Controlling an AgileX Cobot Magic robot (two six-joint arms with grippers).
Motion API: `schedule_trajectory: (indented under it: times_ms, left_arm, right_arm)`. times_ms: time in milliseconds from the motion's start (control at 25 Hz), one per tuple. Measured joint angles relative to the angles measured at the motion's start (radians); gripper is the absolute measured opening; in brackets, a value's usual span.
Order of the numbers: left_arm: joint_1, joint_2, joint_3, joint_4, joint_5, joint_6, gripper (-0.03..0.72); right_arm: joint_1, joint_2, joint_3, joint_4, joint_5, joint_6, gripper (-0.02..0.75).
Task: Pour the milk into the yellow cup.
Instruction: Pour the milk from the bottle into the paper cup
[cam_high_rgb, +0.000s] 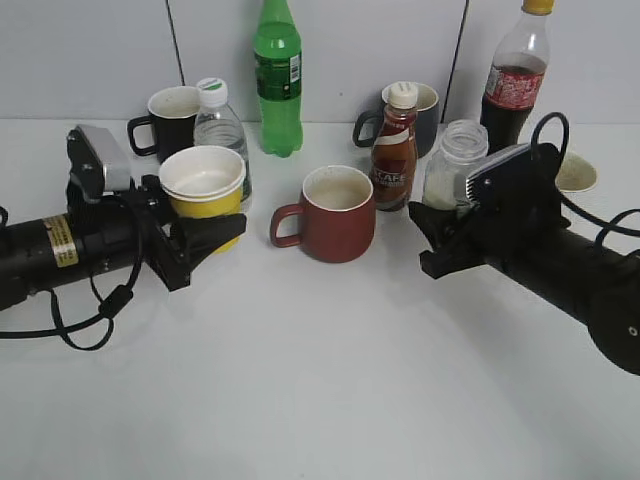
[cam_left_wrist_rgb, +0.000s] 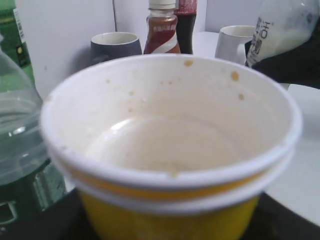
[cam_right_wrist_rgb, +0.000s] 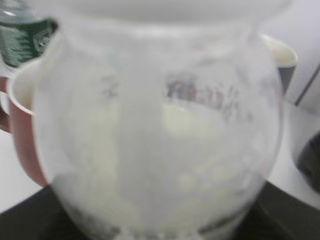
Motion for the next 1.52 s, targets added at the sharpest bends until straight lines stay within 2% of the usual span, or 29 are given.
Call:
schedule_trajectory:
  times_ms: [240, 400, 560, 720, 960, 1520]
  left_arm:
    - [-0.078, -0.019, 0.0, 0.011, 0.001, -0.026, 0.453]
    - [-0.151, -0.019, 0.0, 0.01, 0.001, -0.028, 0.452]
    - [-0.19, -0.019, 0.0, 0.009, 0.001, -0.046, 0.452]
    - [-0.22, -0.019, 0.0, 0.008, 0.001, -0.05, 0.452]
    - [-0.276, -0.019, -0.017, 0.005, 0.0, -0.053, 0.452]
    - [-0.305, -0.02, -0.023, 0.007, 0.0, -0.053, 0.452]
  right_arm:
    - [0.001, -0.111, -0.015, -0.127, 0.096, -0.003, 0.447]
    - [0.001, -0.143, -0.068, -0.214, 0.163, -0.004, 0.447]
    - [0.006, -0.145, -0.132, -0.3, 0.221, -0.031, 0.447]
    - [0.044, -0.145, -0.185, -0.31, 0.302, -0.194, 0.447]
    - [0.07, -0.145, -0.22, -0.306, 0.329, -0.399, 0.447]
    - [0.07, -0.145, -0.234, -0.304, 0.308, -0.756, 0.447]
